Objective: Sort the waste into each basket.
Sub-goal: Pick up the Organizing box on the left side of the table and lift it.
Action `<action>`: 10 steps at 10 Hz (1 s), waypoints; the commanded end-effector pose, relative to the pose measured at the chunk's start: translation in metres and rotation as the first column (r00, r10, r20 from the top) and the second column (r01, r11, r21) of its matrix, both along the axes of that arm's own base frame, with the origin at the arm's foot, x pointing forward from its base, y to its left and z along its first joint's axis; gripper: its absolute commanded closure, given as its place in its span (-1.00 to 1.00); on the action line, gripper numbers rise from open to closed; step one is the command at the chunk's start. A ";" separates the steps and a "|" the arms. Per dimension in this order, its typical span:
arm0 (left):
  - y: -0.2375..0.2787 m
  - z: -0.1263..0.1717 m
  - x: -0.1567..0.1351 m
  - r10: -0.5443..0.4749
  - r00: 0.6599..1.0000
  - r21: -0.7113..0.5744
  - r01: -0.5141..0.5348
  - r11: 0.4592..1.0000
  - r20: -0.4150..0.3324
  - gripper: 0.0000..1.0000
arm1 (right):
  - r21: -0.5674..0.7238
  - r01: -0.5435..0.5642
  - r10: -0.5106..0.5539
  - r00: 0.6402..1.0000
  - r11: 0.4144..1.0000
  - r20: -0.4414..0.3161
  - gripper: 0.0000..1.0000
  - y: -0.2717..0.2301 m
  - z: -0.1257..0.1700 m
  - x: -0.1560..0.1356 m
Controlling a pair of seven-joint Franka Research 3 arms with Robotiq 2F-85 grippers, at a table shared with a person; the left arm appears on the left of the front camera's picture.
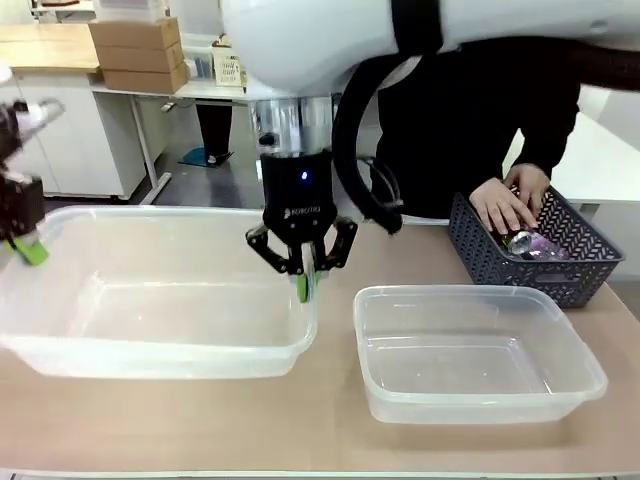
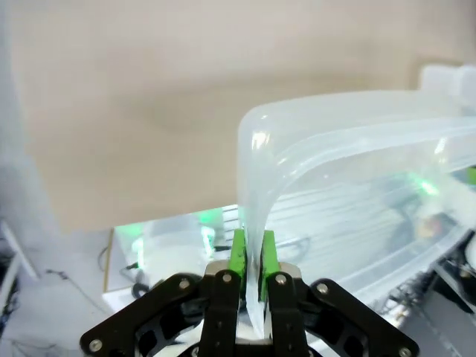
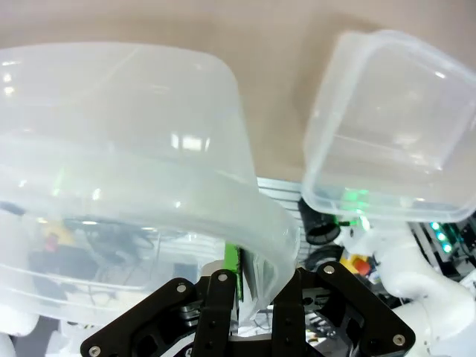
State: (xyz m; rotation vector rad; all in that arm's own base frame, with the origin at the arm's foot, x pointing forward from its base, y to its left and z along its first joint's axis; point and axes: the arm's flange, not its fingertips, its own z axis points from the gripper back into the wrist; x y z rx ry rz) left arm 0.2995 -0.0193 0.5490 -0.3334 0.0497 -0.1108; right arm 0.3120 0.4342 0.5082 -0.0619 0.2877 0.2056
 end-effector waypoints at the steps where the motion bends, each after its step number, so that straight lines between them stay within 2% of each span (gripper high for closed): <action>1: 0.012 0.032 0.014 0.027 0.997 0.000 -0.027 1.000 0.067 1.00 | -0.064 0.034 -0.035 0.999 0.997 -0.016 1.00 -0.043 -0.010 0.002; 2: 0.000 0.000 0.000 0.000 1.000 0.000 0.000 1.000 0.000 1.00 | 0.000 0.000 0.000 1.000 1.000 0.000 1.00 0.000 0.000 0.000; 5: 0.000 0.000 0.000 0.000 1.000 0.000 0.000 1.000 0.000 1.00 | 0.000 0.000 0.000 1.000 1.000 0.000 1.00 0.000 0.000 0.000; 6: -0.006 0.002 0.002 0.007 1.000 -0.004 -0.007 1.000 -0.019 0.81 | 0.021 0.016 -0.016 1.000 1.000 0.003 0.89 -0.003 0.006 0.003; 7: -0.017 0.004 0.018 -0.033 0.999 -0.044 0.032 0.999 -0.027 0.81 | 0.089 -0.048 0.046 0.999 0.995 0.018 0.89 -0.025 0.006 0.016; 9: -0.037 -0.003 0.074 -0.032 0.995 -0.163 0.015 0.986 -0.099 0.81 | 0.102 -0.172 0.174 0.985 0.980 -0.005 0.89 -0.076 0.012 0.024; 10: -0.057 -0.008 0.092 -0.076 0.988 -0.192 0.049 0.980 -0.131 0.81 | 0.098 -0.169 0.174 0.984 0.981 -0.044 0.89 -0.102 0.017 0.021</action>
